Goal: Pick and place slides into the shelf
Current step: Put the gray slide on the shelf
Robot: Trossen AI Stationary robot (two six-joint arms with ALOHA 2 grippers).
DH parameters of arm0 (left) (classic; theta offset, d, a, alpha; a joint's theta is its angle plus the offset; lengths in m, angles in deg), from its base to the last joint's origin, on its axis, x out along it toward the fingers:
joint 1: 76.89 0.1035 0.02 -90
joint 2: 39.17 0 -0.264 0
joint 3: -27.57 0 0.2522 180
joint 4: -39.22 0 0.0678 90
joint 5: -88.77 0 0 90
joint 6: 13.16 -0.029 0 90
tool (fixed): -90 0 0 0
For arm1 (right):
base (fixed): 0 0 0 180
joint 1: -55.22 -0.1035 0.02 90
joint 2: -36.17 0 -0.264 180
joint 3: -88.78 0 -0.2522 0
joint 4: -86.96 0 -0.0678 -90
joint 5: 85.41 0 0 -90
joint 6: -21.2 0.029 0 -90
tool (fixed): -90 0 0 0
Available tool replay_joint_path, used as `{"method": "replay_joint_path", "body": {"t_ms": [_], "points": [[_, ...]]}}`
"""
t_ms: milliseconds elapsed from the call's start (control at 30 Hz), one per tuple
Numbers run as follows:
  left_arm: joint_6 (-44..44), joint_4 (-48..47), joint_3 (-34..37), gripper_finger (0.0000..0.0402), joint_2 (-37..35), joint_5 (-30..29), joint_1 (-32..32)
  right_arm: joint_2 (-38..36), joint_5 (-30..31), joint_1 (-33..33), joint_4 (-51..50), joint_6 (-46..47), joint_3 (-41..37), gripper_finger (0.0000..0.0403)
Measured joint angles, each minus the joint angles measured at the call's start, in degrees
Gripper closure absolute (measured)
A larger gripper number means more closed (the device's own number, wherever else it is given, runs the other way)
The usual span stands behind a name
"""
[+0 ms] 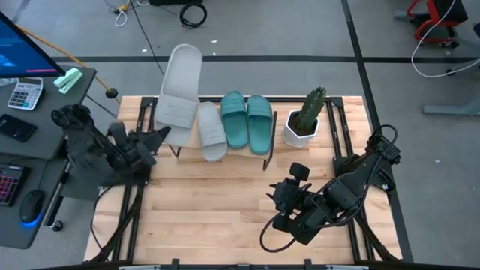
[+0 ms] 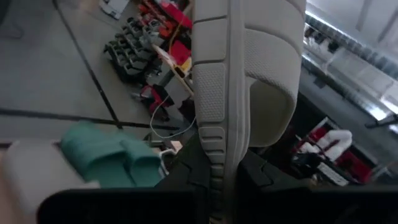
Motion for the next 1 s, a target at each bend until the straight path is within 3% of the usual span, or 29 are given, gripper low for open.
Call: {"method": "replay_joint_path", "body": {"t_ms": [133,300,400,633,833,1000], "points": [[-21.4,18.5,-2.1,0.0366,0.0,9.0,4.3,0.0,-0.1,-0.1,0.0,0.1,0.0,0.028],[-34.7,45.2,-0.6,0.0366,2.0,33.4,10.9,0.0,-0.4,-1.4,0.0,2.4,0.0,0.028],[-34.8,58.5,0.7,0.0366,5.1,45.6,13.1,0.0,-0.4,-2.6,0.0,4.5,0.0,0.028],[-28.6,78.2,1.9,0.0366,15.1,55.3,11.3,0.0,0.2,-5.9,0.0,12.8,0.0,0.028],[-28.6,89.9,1.9,0.0366,21.0,83.2,12.1,0.0,0.2,-7.8,0.1,19.7,0.0,0.028],[-26.8,89.4,1.9,0.0366,21.5,96.9,12.4,0.0,0.2,-8.9,2.1,23.2,0.0,0.0284]]}}
